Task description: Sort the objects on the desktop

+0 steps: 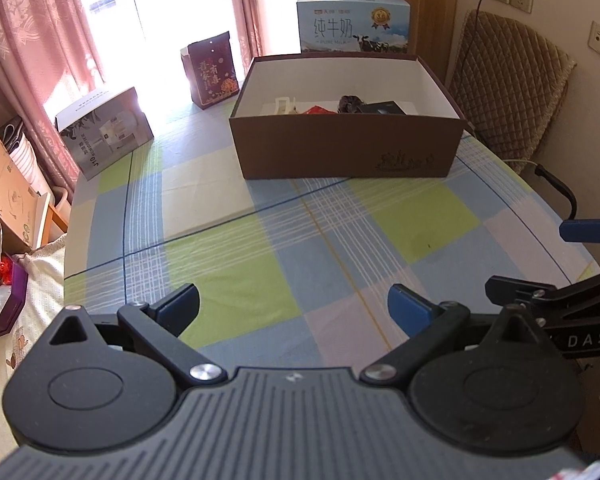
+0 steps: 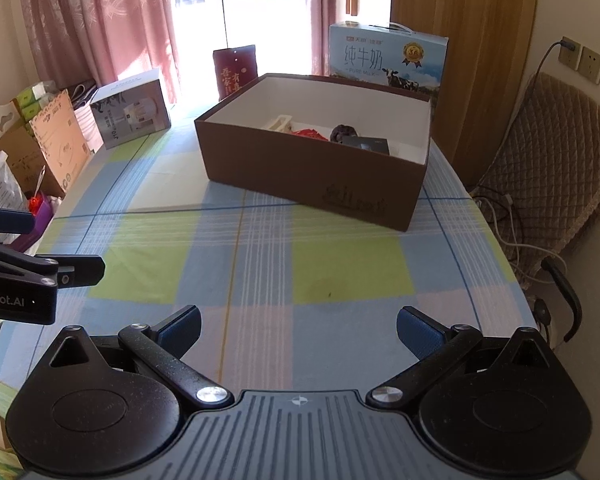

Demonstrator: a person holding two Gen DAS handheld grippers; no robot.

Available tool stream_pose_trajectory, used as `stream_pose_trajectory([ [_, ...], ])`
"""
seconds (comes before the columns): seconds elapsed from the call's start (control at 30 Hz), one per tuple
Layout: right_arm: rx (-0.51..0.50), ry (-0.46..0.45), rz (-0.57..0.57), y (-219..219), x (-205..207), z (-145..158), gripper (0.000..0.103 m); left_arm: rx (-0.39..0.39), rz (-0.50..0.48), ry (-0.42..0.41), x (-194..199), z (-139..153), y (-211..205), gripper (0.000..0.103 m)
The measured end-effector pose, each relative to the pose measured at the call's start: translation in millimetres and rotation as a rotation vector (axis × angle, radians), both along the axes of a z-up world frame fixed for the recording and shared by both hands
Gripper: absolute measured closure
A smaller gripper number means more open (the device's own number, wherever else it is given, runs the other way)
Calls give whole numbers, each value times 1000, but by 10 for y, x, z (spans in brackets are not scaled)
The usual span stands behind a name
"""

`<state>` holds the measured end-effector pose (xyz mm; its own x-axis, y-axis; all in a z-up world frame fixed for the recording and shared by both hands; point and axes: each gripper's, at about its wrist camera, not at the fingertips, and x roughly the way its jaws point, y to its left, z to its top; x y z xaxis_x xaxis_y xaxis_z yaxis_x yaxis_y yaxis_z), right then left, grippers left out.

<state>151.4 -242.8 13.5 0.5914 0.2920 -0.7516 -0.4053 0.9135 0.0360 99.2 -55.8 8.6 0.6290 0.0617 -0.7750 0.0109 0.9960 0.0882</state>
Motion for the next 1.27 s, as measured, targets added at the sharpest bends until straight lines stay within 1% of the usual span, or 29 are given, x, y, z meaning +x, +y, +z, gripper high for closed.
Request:
stream_pose_trajectory([
  [0.3,-16,-2,-18,-11,-108,-4,2,0,-20,10,-84,-50,-29,4],
  [0.53,-21,6,-26,-34,-110,-29,2,-3,-37,9,-76,-64,-60,4],
  [1.17,-23,32,-42,-131,95,-59,2,-10,-39,21,96,-112,-122,4],
  [1.27,-21,33,-42,-158,155,-63,2,-7,-39,19,172,-115,-156,4],
])
